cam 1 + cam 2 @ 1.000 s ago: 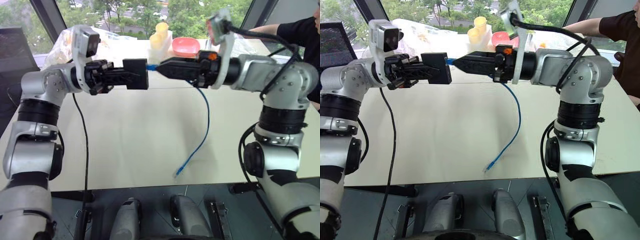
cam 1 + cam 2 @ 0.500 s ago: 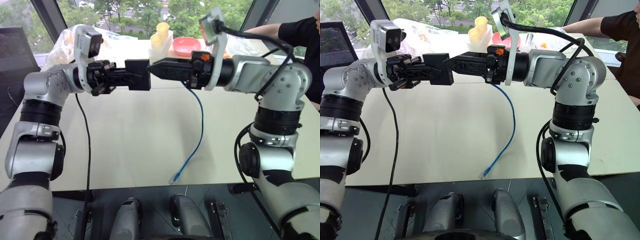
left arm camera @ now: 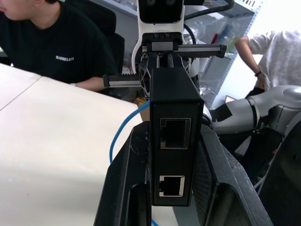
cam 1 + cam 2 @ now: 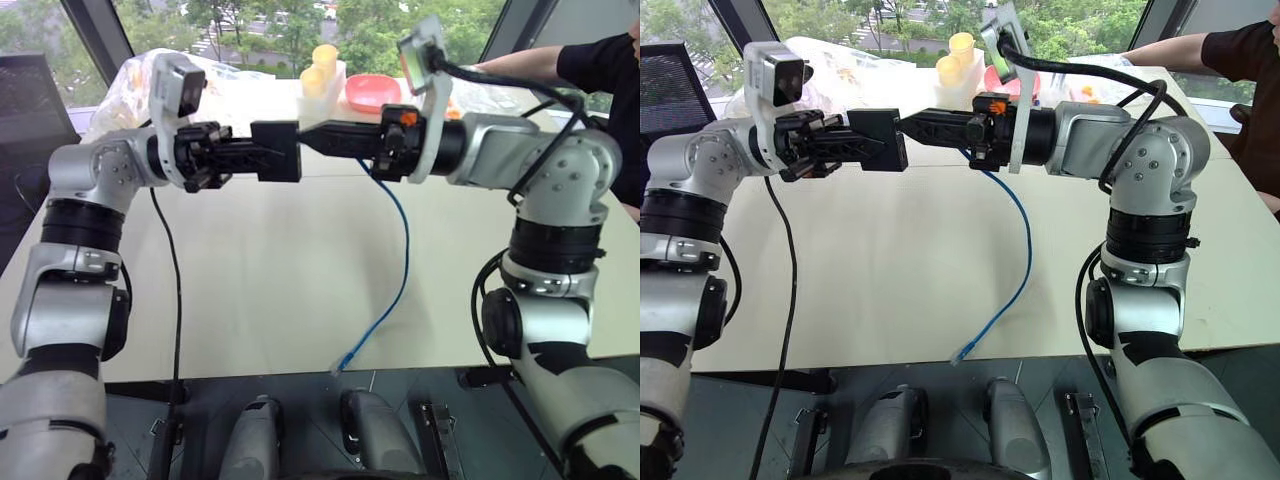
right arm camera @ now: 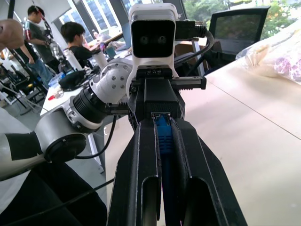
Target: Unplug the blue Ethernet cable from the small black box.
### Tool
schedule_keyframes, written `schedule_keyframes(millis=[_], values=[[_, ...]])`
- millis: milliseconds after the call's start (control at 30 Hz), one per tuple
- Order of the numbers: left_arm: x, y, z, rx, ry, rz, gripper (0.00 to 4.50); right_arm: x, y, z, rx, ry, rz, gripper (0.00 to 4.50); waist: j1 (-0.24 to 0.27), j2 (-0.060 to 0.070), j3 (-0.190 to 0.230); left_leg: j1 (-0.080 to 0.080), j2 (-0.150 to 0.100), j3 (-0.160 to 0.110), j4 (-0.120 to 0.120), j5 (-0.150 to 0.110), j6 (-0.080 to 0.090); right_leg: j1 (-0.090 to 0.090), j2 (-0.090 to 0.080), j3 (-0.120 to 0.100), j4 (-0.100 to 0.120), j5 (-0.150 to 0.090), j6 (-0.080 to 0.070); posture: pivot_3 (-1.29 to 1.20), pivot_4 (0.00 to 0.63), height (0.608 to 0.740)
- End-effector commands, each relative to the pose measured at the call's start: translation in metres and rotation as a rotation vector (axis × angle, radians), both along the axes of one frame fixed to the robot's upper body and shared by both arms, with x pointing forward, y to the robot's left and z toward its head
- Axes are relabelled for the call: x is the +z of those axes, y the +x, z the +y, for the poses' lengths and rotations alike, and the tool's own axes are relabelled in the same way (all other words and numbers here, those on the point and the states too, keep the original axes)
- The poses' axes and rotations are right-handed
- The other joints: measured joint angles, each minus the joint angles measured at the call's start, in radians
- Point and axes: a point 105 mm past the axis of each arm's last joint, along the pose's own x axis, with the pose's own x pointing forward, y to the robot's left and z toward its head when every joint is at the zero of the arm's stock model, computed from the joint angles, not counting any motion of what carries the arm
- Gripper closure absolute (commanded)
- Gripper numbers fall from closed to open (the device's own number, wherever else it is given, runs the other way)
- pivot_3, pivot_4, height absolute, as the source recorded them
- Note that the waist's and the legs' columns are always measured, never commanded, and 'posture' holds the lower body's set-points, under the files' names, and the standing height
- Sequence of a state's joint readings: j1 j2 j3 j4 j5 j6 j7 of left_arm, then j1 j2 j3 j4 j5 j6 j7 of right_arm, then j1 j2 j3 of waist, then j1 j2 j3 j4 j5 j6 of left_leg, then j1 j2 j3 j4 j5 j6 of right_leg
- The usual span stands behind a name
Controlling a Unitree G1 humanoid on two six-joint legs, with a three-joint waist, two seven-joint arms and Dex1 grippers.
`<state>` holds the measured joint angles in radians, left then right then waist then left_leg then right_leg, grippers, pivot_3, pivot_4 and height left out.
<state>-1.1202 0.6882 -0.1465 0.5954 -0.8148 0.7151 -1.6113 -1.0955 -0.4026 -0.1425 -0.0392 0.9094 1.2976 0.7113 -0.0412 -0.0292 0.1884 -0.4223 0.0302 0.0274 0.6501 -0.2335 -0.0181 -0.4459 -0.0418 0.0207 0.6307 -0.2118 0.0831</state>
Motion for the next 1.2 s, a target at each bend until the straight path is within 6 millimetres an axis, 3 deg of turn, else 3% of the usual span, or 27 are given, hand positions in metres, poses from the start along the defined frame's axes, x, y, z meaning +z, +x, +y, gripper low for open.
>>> schedule_keyframes(millis=[33,433,500,567,667,733,800,1033,1067,1200], values=[[0.02,-0.002,0.005,0.013,-0.03,-0.08,3.99,-0.001,-0.012,0.0,0.058,-0.015,-0.023,4.47,0.0,0.0,0.0,0.0,0.0,0.0,0.0,0.0,0.0,0.0,0.0,0.0,0.0,0.0,0.0,0.0,0.15,0.74],[0.026,0.004,0.023,0.096,-0.029,-0.113,3.99,0.002,0.002,-0.032,-0.071,0.002,-0.03,4.47,0.0,0.0,0.0,0.0,0.0,0.0,0.0,0.0,0.0,-0.001,0.0,0.0,0.0,0.0,0.0,0.0,0.15,0.74],[0.019,0.007,0.021,0.109,-0.005,-0.118,3.99,-0.016,0.016,-0.034,-0.146,-0.053,-0.056,4.47,0.0,0.0,0.0,0.0,0.0,0.0,0.0,0.0,0.0,0.0,0.0,0.0,0.0,0.0,0.0,0.0,0.15,0.74],[0.011,0.012,0.019,0.128,0.006,-0.12,3.99,-0.047,0.038,-0.041,-0.245,-0.119,-0.052,4.47,0.001,-0.001,-0.001,-0.001,0.0,0.0,0.0,0.0,0.0,0.0,0.0,0.0,0.0,0.0,0.0,0.0,0.15,0.74],[-0.019,0.031,0.009,0.248,0.085,-0.171,3.99,-0.116,0.098,-0.085,-0.584,-0.271,-0.085,4.47,0.007,-0.002,-0.003,0.002,-0.001,0.0,0.001,0.0,0.0,0.003,0.0,0.0,-0.001,0.0,0.0,0.0,0.15,0.74],[-0.033,0.037,0.002,0.297,0.106,-0.196,3.99,-0.139,0.116,-0.108,-0.716,-0.339,-0.136,4.47,0.012,-0.002,-0.001,0.001,-0.003,0.001,0.002,0.0,0.0,0.003,-0.002,0.001,-0.002,-0.001,-0.002,0.0,0.15,0.74],[-0.043,0.044,-0.004,0.353,0.106,-0.215,3.99,-0.149,0.127,-0.122,-0.815,-0.341,-0.147,3.6,0.008,-0.001,-0.001,-0.004,-0.003,0.003,0.004,0.0,0.0,-0.002,-0.002,0.003,-0.001,0.0,0.0,0.0,0.15,0.74],[-0.08,0.065,-0.026,0.553,0.091,-0.257,3.99,-0.156,0.134,-0.131,-0.931,-0.313,-0.228,0.28,-0.003,-0.001,-0.001,-0.004,-0.003,0.004,0.002,0.0,0.001,-0.004,-0.002,0.004,0.0,0.003,0.005,0.0,0.15,0.74],[-0.088,0.069,-0.03,0.589,0.109,-0.269,3.99,-0.154,0.133,-0.128,-0.923,-0.299,-0.227,0.02,-0.003,-0.001,-0.001,-0.003,-0.003,0.004,0.002,0.0,0.001,-0.004,-0.002,0.004,0.0,0.003,0.005,0.0,0.15,0.74],[-0.12,0.085,-0.049,0.743,0.125,-0.244,3.99,-0.139,0.117,-0.119,-0.899,-0.213,-0.263,0.02,0.005,-0.001,-0.001,-0.003,-0.003,0.003,0.003,0.0,0.001,-0.004,-0.002,0.004,0.001,0.003,0.005,0.0,0.15,0.74]])
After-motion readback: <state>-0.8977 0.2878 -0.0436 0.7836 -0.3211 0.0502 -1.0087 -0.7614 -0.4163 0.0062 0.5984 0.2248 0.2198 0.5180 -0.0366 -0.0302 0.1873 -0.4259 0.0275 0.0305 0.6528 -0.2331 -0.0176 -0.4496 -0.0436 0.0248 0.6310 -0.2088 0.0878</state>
